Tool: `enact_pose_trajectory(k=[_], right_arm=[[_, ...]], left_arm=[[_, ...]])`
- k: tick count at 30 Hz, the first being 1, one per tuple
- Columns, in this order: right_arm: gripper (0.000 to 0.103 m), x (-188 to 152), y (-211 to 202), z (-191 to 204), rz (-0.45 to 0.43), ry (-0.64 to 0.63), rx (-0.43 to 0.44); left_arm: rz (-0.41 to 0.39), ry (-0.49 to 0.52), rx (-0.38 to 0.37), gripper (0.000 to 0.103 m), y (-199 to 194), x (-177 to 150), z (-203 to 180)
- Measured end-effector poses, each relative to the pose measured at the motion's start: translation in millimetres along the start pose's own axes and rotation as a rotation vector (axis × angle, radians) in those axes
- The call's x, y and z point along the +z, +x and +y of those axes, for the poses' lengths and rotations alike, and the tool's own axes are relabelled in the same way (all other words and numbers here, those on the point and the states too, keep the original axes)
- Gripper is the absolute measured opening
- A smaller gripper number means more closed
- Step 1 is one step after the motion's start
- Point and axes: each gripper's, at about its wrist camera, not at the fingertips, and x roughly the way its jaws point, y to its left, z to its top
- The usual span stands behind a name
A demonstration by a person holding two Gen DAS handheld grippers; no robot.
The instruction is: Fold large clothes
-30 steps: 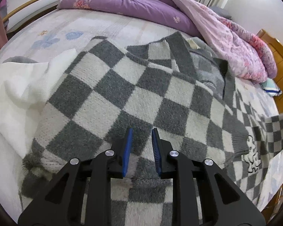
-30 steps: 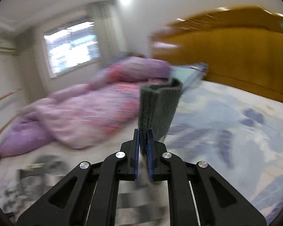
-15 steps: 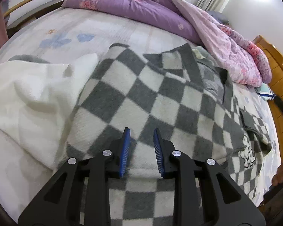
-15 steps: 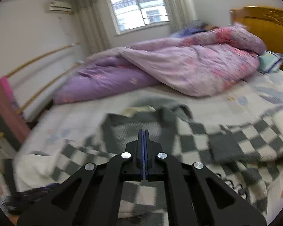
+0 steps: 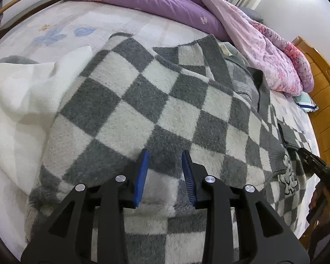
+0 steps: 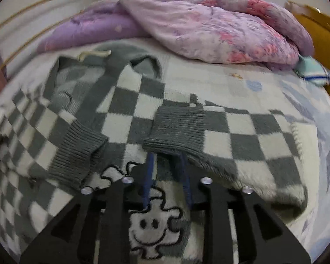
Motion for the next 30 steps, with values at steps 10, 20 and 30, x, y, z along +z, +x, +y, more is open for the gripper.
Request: enact_pose_trajectory(k=[10, 20, 30], right_arm=[[0.043, 9, 40, 17, 0.052, -0.249, -0.167], [0.010, 32, 15, -16, -0.056, 0.019, -0.121], [0.009, 97, -99, 93, -0.318, 0.262, 0.391]], left_arm=[[0.007, 0.015, 0.000, 0.034, 1, 2, -1], [0.001, 0.011, -0.032, 0.034, -5, 3, 2], [-0.072, -0.014, -0.042, 0.034, -43, 18, 22]])
